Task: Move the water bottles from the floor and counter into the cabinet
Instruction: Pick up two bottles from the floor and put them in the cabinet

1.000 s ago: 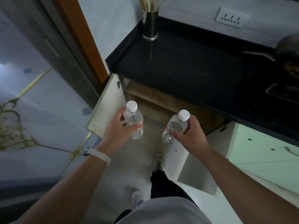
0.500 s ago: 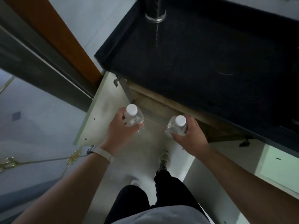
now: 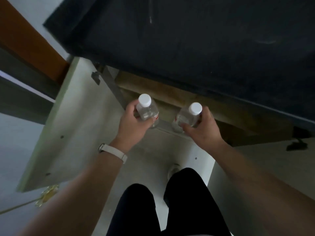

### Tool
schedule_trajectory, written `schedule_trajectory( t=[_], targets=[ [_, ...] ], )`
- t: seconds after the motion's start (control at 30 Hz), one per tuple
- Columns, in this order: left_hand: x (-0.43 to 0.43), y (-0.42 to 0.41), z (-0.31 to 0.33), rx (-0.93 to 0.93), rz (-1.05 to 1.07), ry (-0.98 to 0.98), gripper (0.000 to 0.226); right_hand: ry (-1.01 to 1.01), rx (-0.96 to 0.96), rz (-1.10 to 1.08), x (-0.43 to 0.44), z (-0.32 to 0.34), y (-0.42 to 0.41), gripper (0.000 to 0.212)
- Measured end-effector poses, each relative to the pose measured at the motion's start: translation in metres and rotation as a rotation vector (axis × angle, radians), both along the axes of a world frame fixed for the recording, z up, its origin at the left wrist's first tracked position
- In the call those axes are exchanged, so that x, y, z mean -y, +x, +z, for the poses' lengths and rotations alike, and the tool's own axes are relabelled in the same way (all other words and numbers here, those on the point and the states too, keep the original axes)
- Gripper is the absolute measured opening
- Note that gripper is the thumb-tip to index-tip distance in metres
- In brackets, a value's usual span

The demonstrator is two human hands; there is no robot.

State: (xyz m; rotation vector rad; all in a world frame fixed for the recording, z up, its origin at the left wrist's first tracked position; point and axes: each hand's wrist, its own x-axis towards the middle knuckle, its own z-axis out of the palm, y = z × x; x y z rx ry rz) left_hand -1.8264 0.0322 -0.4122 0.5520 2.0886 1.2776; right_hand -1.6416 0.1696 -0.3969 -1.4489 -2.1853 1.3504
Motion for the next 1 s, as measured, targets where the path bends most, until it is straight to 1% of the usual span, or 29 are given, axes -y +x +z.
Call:
schedule_trajectory(
  t=[0.13,0.23,0.33,0.4,0.5,0.6,0.7,0.83,0.93,1.0],
  targets=[
    [-0.016,-0.005,-0.051,0.003,0.023,0.126,0.068,0.116,-0.093,-0.074,-0.01,-0.05,-0.009,0.056],
    [-0.026,-0.011,-0.076,-0.012,0.023,0.228,0.064,0.215,-0.21,-0.126,-0.02,-0.08,-0.013,0.06],
    [-0.038,-0.016,-0.099,-0.069,0.001,0.308,0.064,0.262,-0.298,-0.141,-0.029,-0.108,-0.011,0.067],
    [-0.049,-0.021,-0.111,-0.084,-0.05,0.367,0.063,0.278,-0.348,-0.166,-0.036,-0.119,-0.008,0.069],
    [-0.068,-0.024,-0.121,-0.107,-0.13,0.402,0.058,0.292,-0.405,-0.212,-0.043,-0.124,-0.001,0.067],
    [-0.089,-0.019,-0.123,-0.074,-0.227,0.401,0.056,0.29,-0.434,-0.286,-0.05,-0.121,0.014,0.061],
    [-0.115,-0.005,-0.118,-0.005,-0.306,0.423,0.056,0.297,-0.428,-0.381,-0.063,-0.113,0.038,0.057],
    [-0.158,0.023,-0.106,0.023,-0.415,0.406,0.06,0.332,-0.415,-0.544,-0.086,-0.101,0.073,0.055],
    [-0.189,0.045,-0.098,0.025,-0.493,0.375,0.062,0.351,-0.379,-0.604,-0.103,-0.099,0.096,0.056],
    [-0.208,0.058,-0.094,0.04,-0.543,0.364,0.058,0.353,-0.374,-0.632,-0.114,-0.099,0.107,0.056]
  ],
)
